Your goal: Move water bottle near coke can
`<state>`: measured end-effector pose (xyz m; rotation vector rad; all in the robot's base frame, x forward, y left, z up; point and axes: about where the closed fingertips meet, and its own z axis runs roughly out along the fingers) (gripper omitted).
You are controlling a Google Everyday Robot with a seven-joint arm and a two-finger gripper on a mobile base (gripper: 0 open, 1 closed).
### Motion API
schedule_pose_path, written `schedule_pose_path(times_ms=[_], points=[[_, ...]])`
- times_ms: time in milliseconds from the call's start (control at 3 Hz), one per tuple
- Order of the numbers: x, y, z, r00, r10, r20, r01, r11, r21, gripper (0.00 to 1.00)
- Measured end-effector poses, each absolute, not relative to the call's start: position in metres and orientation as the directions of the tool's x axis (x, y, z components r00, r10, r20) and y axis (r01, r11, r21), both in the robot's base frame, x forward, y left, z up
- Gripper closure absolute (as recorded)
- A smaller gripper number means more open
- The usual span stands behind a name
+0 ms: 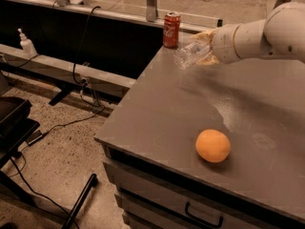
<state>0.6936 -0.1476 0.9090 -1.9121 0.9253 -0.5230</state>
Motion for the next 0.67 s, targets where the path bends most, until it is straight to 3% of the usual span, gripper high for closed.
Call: schedule_pose_path(times_ms=[667], points=[[0.742,-0.163,0.905,0.619,-0.768,0.164,-0.303,-0.427,-0.852,1.0]])
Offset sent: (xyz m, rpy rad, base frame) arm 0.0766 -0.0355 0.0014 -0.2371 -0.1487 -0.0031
